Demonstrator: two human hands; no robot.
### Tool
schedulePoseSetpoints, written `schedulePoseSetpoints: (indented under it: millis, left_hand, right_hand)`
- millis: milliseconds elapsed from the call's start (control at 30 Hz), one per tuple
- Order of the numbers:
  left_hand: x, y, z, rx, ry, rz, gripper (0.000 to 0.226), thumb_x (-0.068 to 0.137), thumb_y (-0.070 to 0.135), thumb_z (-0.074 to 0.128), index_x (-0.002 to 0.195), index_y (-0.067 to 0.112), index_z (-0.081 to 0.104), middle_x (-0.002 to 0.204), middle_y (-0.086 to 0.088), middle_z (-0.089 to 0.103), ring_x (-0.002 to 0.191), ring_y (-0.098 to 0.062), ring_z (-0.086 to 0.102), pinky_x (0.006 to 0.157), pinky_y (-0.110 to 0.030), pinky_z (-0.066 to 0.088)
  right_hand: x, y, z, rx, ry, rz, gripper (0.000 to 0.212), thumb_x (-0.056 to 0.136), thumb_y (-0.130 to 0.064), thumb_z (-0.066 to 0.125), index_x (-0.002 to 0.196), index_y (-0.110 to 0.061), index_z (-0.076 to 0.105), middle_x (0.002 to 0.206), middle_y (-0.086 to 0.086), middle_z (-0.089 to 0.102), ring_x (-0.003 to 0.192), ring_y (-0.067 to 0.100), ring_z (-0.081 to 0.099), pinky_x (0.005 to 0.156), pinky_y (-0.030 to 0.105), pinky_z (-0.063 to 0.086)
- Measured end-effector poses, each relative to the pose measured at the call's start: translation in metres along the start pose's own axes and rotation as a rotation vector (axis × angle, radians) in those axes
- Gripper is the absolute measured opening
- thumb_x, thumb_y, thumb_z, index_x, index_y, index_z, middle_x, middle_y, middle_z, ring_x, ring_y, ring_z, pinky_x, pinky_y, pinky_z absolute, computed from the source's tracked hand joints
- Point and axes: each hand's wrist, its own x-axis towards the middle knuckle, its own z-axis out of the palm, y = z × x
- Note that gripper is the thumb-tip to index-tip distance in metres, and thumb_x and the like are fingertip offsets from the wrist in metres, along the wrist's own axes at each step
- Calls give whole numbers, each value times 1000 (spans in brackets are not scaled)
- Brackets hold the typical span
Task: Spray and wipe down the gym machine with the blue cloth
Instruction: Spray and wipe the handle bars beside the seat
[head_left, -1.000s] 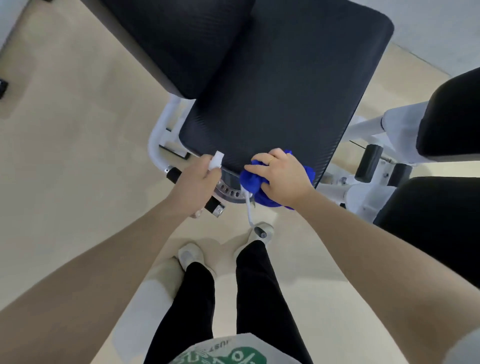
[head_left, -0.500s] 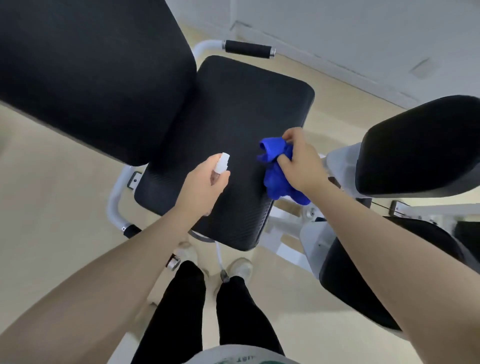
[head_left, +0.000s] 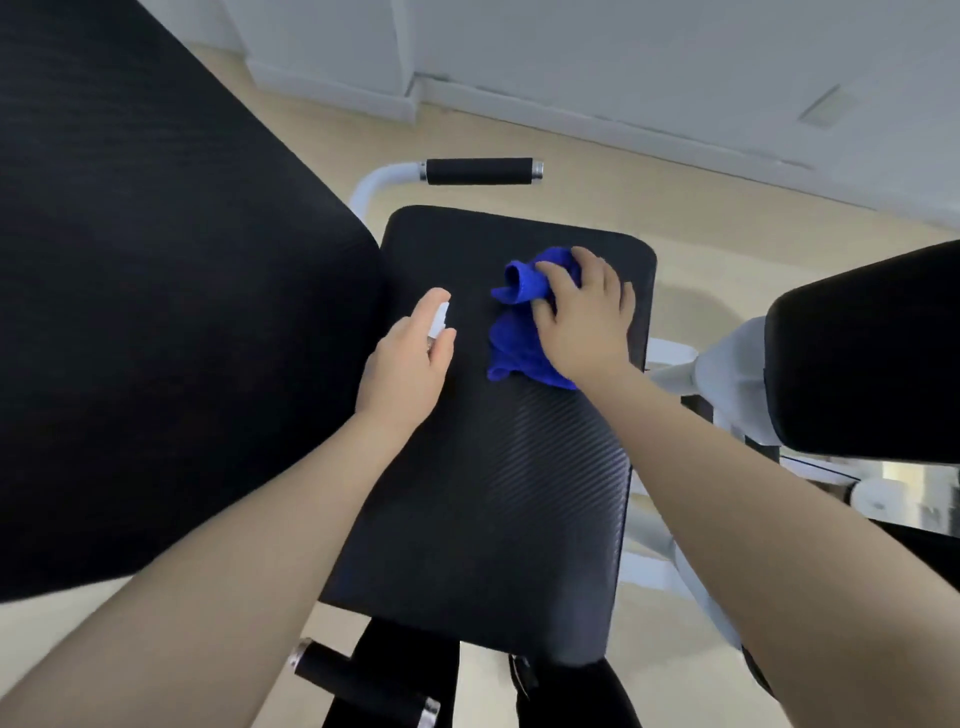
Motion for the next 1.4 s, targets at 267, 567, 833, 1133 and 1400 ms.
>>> schedulePoseSetpoints:
  millis: [267, 567, 833, 1133, 1400]
  left_hand:
    - [89, 4, -4, 114, -64, -16, 40, 95, 19, 41, 133, 25, 33, 92, -7, 54, 77, -29, 55, 67, -39, 47]
    - [175, 32, 24, 94, 52, -13, 48, 96, 19, 41, 142, 24, 28, 92, -11, 57, 83, -30, 56, 70, -40, 45]
    - [222, 80, 66, 166, -31, 88, 45, 89, 10, 41, 131, 24, 35, 87, -10, 49, 65, -30, 52, 52, -35, 41]
    - [242, 76, 68, 195, 83, -46, 38, 91, 8, 40, 129, 13, 37, 82, -13, 51, 67, -30, 49, 50, -33, 31]
    - [238, 72, 66, 187, 47, -40, 39, 92, 8, 41, 130, 14, 39, 83, -10, 50, 66, -27, 49, 51, -31, 33]
  right_hand:
    - [23, -13, 32, -401, -227, -117, 63, 94, -43, 45, 147, -23, 17, 153, 10, 13, 136, 38, 15, 99, 52, 31]
    - [131, 14, 2, -72, 175, 136, 40, 95, -27, 44, 135, -24, 41, 138, 5, 39, 116, 33, 37, 86, 44, 38]
    - [144, 42, 14, 66, 211, 177, 36, 93, -29, 46, 127, -20, 50, 128, 7, 50, 110, 33, 44, 80, 44, 40]
    - [143, 44, 18, 115, 238, 148, 43, 85, -34, 38, 122, -20, 55, 122, 8, 55, 103, 36, 50, 76, 42, 43]
    - [142, 43, 18, 114, 234, 158, 42, 85, -32, 41, 122, -19, 55, 124, 8, 54, 105, 36, 49, 80, 43, 42]
